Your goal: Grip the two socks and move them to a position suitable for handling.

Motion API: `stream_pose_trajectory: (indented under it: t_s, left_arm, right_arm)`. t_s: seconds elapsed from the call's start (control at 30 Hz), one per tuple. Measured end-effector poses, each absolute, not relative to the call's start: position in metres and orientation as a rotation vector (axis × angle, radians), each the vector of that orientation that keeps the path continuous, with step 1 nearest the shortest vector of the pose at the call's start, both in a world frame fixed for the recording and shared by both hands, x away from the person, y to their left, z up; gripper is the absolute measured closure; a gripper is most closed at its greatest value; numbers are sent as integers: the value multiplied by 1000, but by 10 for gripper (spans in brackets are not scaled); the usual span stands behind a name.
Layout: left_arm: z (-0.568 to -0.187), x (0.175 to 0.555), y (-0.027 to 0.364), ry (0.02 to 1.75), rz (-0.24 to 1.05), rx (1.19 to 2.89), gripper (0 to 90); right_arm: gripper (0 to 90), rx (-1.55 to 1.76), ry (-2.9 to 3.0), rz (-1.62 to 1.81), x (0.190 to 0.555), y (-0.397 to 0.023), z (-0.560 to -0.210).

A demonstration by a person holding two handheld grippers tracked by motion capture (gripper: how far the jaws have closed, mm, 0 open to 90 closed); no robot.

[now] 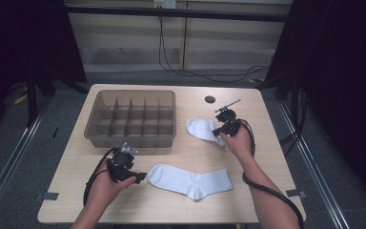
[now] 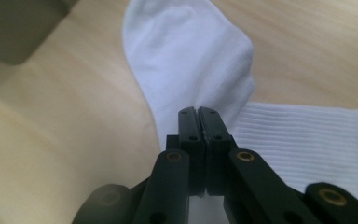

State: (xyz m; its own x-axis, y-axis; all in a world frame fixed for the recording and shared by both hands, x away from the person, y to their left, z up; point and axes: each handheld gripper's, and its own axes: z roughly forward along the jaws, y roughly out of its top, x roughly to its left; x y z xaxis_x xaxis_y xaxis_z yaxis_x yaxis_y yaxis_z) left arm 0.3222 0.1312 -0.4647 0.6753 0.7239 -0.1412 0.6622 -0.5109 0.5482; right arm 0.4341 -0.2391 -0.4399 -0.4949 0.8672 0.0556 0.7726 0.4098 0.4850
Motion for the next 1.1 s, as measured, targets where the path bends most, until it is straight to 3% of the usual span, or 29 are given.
stream_pose_trajectory:
  t_s: [0.17, 0.2, 0.23, 0.47, 0.83, 0.9, 0.93, 1.1]
  left_arm:
    - [-464, 320, 128, 1066, 150, 2314, 340]
    - [-463, 319, 128, 1067, 151, 2314, 341]
    - [-463, 319, 128, 1067, 156, 2316, 341]
    - [-464, 321, 131, 1076, 153, 2310, 341]
    - [-466, 322, 130, 1062, 145, 2317, 367]
    - [-465, 323, 130, 1059, 143, 2318, 371]
    - [-466, 323, 130, 1060, 144, 2318, 371]
    - [-465, 323, 129, 1055, 147, 2322, 370]
  right_arm:
    - [888, 1423, 2503, 699, 394, -245, -431]
    - [842, 1439, 2483, 699, 388, -246, -432]
    - [607, 1468, 2457, 697, 381, -250, -434]
    - [535, 1376, 2550, 689, 387, -239, -444]
    - [569, 1248, 2641, 642, 409, -197, -474]
    - [670, 1235, 2618, 647, 408, -193, -476]
    - [783, 1234, 2623, 650, 407, -193, -476]
    - [843, 1229, 2692, 641, 400, -192, -472]
